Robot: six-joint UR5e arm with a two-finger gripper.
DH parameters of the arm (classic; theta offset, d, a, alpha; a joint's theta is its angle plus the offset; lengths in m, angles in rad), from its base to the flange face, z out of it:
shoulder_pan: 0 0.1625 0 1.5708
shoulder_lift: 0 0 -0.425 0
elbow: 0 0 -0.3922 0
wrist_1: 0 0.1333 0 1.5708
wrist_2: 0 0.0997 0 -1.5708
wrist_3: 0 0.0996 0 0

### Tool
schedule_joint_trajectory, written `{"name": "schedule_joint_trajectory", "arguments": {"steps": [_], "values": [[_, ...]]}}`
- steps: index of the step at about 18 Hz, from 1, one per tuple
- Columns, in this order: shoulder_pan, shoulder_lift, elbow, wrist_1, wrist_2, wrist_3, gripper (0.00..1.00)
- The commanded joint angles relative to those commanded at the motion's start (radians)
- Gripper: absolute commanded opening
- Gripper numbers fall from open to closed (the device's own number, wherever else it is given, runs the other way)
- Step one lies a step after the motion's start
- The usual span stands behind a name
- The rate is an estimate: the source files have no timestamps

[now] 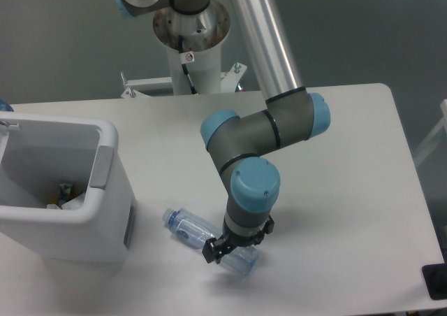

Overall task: Place the trash in the trash can
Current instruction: 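Lower the gripper onto the bottle's middle and close on it, then tilt the bottle upright, cap end raised, while gripping it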

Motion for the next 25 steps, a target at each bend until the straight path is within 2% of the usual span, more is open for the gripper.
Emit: {"name": "schedule_joint_trajectory", "arguments": {"steps": [5,11,12,16,17,19,21,25], "values": [[-0.005,-0.035,0.003,0.000,0.041,-0.002,1.00],[-0.006,-0.071,0.046,0.000,0.049,-0.015,1.00],[-0.006,-0.074,0.052,0.002,0.049,-0.015,0.96],[-0.008,-0.100,0.083,0.000,0.048,-0.015,0.67],[-0.008,-0.106,0.090,0.000,0.048,-0.015,0.63],[-0.008,-0.109,0.097,0.002,0.048,-0.015,0.57],[-0.008,-0.106,0.097,0.002,0.048,-0.015,0.46],[-0.009,-0.097,0.095,-0.002,0.041,-0.012,0.40]]}}
